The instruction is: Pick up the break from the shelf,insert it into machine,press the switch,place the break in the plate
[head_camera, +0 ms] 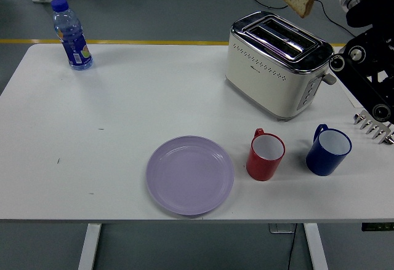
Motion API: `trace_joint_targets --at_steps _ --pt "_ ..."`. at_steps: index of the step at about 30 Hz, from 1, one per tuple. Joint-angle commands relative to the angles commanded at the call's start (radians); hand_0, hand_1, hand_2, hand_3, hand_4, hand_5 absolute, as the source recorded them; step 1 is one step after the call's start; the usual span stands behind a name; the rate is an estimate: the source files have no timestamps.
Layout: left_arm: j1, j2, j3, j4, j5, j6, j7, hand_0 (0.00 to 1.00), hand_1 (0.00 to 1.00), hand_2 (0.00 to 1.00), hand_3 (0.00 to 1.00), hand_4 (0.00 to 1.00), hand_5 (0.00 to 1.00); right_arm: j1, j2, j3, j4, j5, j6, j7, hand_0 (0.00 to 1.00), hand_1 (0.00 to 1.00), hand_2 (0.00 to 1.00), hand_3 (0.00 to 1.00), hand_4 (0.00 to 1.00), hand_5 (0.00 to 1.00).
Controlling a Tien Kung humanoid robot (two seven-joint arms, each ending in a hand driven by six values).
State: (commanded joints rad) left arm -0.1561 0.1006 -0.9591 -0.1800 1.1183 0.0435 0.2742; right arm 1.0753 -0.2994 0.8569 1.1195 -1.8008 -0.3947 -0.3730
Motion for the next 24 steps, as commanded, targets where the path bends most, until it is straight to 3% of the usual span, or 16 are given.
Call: trace_joint_targets --at_steps 9,11,15,24 --pt "0.002 -0.003 -0.001 0.000 0.002 -0.001 0.000 0.680 0.692 0.680 0.561 0.289 0.831 -0.068 -0.074 -0.001 0.250 0.151 0.034 -0.034 0.121 0.156 0.289 0.403 0.437 0.002" --pt "0.003 -0.004 -0.002 0.000 0.003 -0.001 0.000 0.680 0.692 0.680 0.561 0.289 0.831 -0.076 -0.080 -0.003 0.273 0.168 0.038 -0.039 0.121 0.156 0.289 0.403 0.437 0.002" --pt "0.006 -0.007 -0.004 0.000 0.006 -0.001 0.000 0.680 0.692 0.680 0.561 0.287 0.828 -0.136 -0.106 -0.015 0.392 0.263 0.063 -0.062 0.118 0.149 0.291 0.400 0.435 0.002" --pt "0.005 -0.009 0.006 0.000 -0.005 -0.001 -0.004 0.679 0.692 0.679 0.561 0.286 0.828 -0.229 -0.132 -0.060 0.536 0.465 0.094 -0.089 0.119 0.144 0.291 0.397 0.430 0.002"
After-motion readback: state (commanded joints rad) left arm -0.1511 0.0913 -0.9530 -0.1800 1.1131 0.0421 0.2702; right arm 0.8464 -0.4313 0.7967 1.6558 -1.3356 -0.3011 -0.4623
